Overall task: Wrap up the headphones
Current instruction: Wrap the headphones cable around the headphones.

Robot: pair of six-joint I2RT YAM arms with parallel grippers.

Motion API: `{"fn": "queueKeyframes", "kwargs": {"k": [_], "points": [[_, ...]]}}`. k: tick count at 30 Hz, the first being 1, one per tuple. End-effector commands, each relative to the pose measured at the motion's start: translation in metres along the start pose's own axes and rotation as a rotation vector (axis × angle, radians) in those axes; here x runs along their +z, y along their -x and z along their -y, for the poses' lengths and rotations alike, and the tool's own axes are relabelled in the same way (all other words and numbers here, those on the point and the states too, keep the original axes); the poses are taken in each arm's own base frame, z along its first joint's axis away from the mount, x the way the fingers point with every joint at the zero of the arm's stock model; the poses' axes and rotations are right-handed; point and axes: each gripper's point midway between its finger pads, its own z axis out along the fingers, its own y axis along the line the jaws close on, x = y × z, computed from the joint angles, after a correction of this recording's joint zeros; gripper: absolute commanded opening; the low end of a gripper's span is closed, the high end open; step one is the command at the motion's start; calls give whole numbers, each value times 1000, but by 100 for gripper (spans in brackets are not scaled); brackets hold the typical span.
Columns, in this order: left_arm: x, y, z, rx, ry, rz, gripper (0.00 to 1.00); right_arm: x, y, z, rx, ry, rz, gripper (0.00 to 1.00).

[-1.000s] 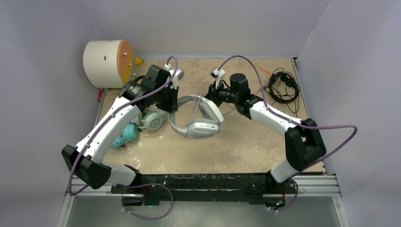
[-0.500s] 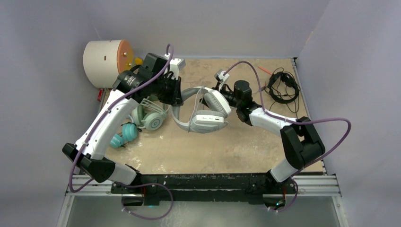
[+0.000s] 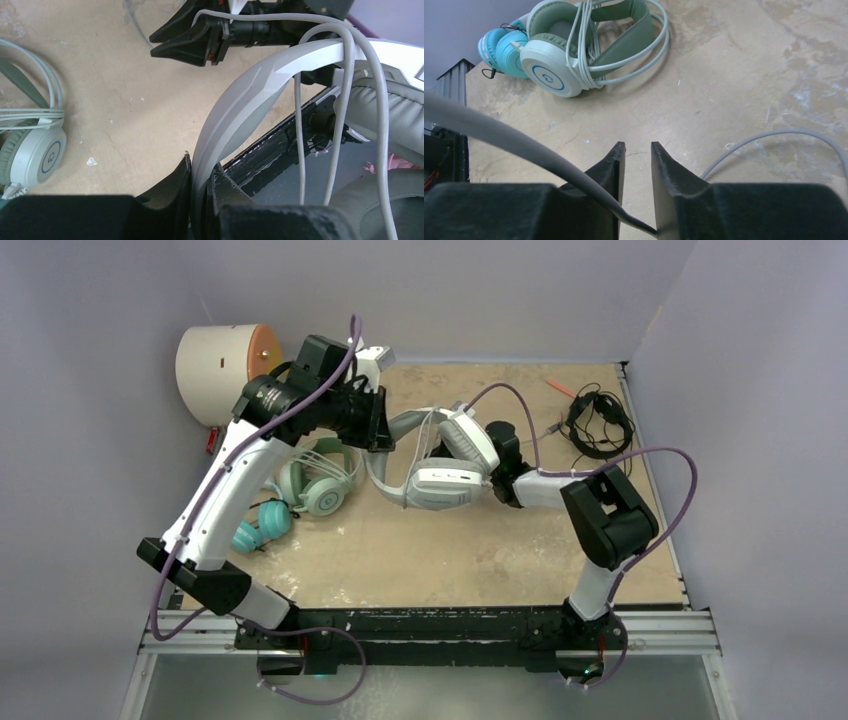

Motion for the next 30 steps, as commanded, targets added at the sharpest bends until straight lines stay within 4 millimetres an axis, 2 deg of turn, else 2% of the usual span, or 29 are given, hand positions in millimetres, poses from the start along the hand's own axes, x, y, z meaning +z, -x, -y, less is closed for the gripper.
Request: {"fn": "queueKeyframes", "kwargs": {"k": [1,6,11,16,20,24,27,30], "points": [[-19,21,29,-18,-103,72,0,3,24,-15,-24,90,103,26],[-11,33,29,-46,-153,78,0,-8,20,-34,4,157,159,18],[-9,64,4,-128,-187,142,0,-23,0,-72,33,196,161,12],[-8,89,-19,-197,-186,220,0,-24,-18,-126,-26,242,105,10],[4,96,-34,-248,-178,242,0,-32,-26,-176,-37,339,83,10],[17,102,-55,-301,-133,296,0,-38,-27,-225,-66,423,65,9],[26,102,-67,-337,-105,333,0,-37,-25,-250,-71,460,27,7],[31,100,-75,-382,-103,365,0,-35,-19,-264,-65,480,0,3]]}}
